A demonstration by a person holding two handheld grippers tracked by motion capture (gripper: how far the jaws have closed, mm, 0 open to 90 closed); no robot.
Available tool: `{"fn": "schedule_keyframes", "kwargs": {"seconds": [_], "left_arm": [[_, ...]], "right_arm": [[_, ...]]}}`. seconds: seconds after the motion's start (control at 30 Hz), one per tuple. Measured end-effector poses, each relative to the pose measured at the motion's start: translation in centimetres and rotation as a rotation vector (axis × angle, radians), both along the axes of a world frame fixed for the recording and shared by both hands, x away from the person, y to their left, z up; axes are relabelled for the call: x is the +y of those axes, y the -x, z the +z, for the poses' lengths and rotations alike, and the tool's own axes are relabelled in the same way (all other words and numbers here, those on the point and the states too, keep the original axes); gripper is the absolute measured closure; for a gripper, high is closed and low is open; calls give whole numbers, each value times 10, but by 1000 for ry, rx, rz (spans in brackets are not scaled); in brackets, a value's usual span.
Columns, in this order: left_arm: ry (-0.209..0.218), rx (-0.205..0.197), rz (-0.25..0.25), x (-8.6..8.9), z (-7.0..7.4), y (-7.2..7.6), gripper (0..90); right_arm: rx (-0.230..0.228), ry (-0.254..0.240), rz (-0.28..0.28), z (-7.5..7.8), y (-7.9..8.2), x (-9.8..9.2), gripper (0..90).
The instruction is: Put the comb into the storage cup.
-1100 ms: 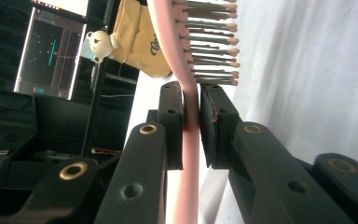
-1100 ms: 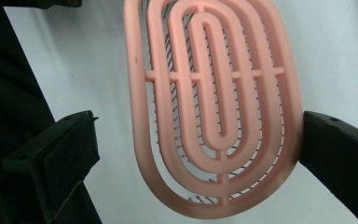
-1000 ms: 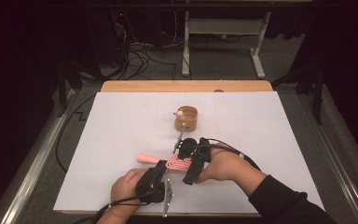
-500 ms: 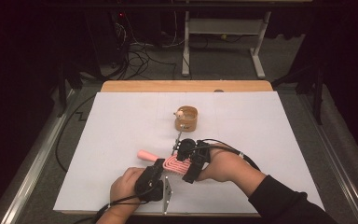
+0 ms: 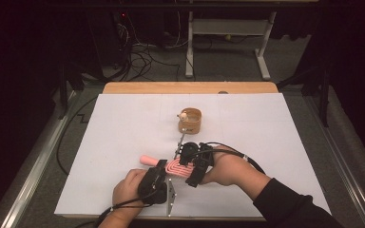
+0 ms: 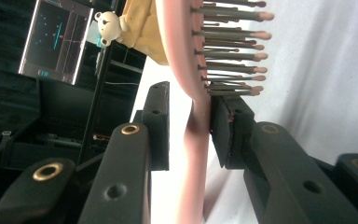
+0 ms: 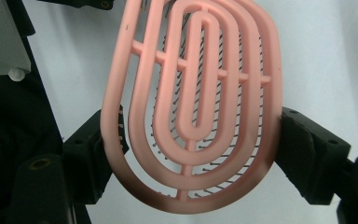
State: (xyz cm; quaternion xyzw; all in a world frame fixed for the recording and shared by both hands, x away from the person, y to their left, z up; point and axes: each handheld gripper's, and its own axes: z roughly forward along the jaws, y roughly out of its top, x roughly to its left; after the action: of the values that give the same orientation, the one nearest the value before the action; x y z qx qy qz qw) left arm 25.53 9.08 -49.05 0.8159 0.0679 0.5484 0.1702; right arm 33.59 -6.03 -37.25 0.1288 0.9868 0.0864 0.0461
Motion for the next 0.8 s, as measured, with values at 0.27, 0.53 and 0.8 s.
{"fn": "schedule_keyframes", "kwargs": {"seconds": [0.27, 0.53, 0.8], "left_arm": [[-6, 7, -5, 0, 0, -1, 685], [-25, 25, -20, 0, 0, 0, 785], [-32, 20, -13, 0, 1, 0, 792]], "right_arm": [[9, -2, 15, 1, 1, 0, 223], [17, -3, 10, 1, 0, 0, 221], [30, -25, 11, 0, -2, 0, 213]]}}
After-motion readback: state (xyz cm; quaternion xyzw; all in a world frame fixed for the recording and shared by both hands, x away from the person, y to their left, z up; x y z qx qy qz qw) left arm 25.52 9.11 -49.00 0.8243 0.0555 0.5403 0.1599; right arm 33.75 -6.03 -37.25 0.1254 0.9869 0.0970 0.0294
